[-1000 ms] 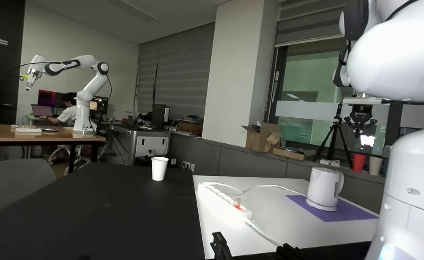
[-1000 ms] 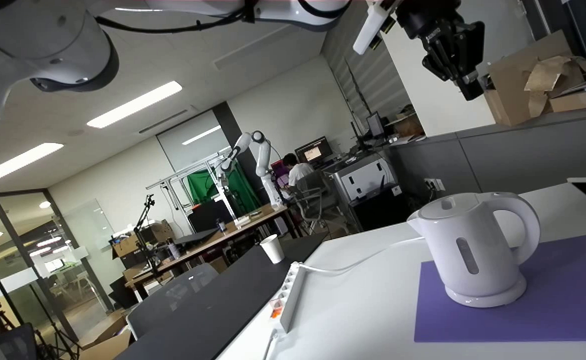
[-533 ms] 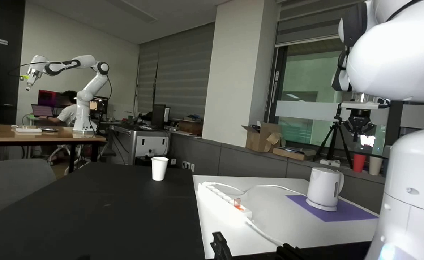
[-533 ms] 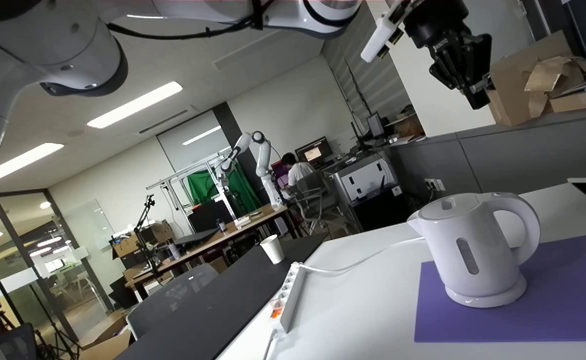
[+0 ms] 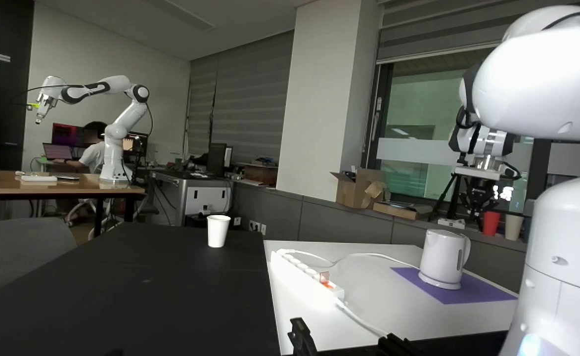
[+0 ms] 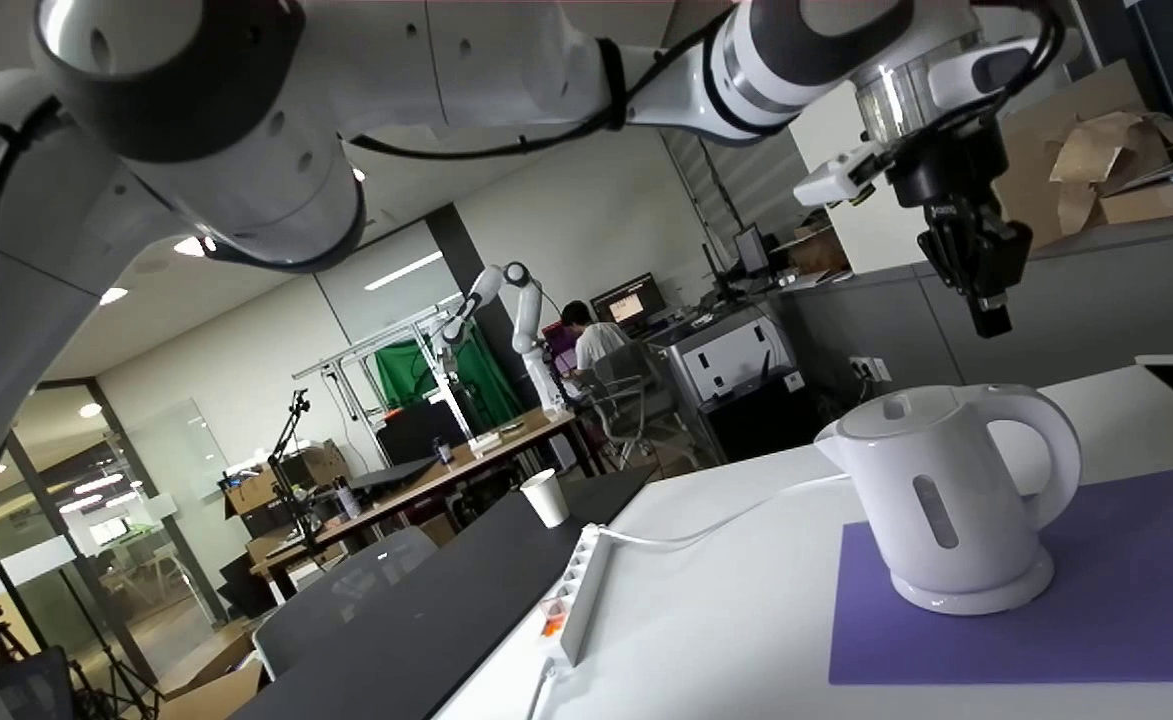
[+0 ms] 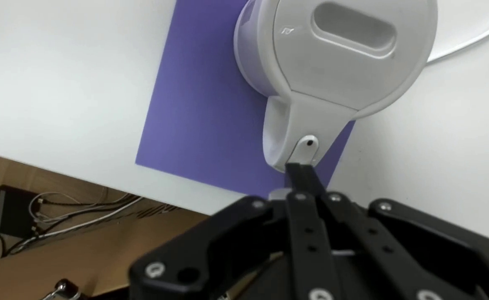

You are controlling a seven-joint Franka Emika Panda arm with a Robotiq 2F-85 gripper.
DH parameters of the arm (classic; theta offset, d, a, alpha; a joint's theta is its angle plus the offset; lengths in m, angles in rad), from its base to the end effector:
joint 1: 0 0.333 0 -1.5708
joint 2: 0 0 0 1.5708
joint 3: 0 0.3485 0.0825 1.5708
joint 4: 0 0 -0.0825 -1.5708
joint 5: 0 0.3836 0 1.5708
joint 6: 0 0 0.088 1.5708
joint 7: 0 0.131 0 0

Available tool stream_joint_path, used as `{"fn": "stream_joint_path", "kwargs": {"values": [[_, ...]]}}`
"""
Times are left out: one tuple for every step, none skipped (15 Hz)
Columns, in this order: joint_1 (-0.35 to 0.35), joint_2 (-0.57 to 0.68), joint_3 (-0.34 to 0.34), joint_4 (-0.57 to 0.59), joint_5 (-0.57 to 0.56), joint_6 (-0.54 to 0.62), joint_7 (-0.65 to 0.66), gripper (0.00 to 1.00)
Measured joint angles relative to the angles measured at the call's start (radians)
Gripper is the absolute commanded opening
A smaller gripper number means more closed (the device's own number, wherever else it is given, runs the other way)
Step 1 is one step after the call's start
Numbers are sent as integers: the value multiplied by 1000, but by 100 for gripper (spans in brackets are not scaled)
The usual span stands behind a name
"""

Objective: Turn off the electric kettle

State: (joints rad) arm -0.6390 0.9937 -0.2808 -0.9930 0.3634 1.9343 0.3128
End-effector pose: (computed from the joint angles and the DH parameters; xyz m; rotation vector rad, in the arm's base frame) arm 0.5748 -0.5655 0.2538 -2.4670 1.7713 -0.0117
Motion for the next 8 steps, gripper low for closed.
{"fn": "stream_joint_path", "kwargs": {"values": [[-8,34,3,43,13,-15,14,0],[-16,62,5,81,21,-27,27,0],[-24,89,9,118,31,-36,41,0],[-30,110,12,151,37,-45,53,0],[-35,130,13,181,44,-51,64,0],[-38,146,13,206,49,-56,75,0],[-41,160,13,229,50,-62,85,0],[-42,173,13,248,50,-66,96,0]]}}
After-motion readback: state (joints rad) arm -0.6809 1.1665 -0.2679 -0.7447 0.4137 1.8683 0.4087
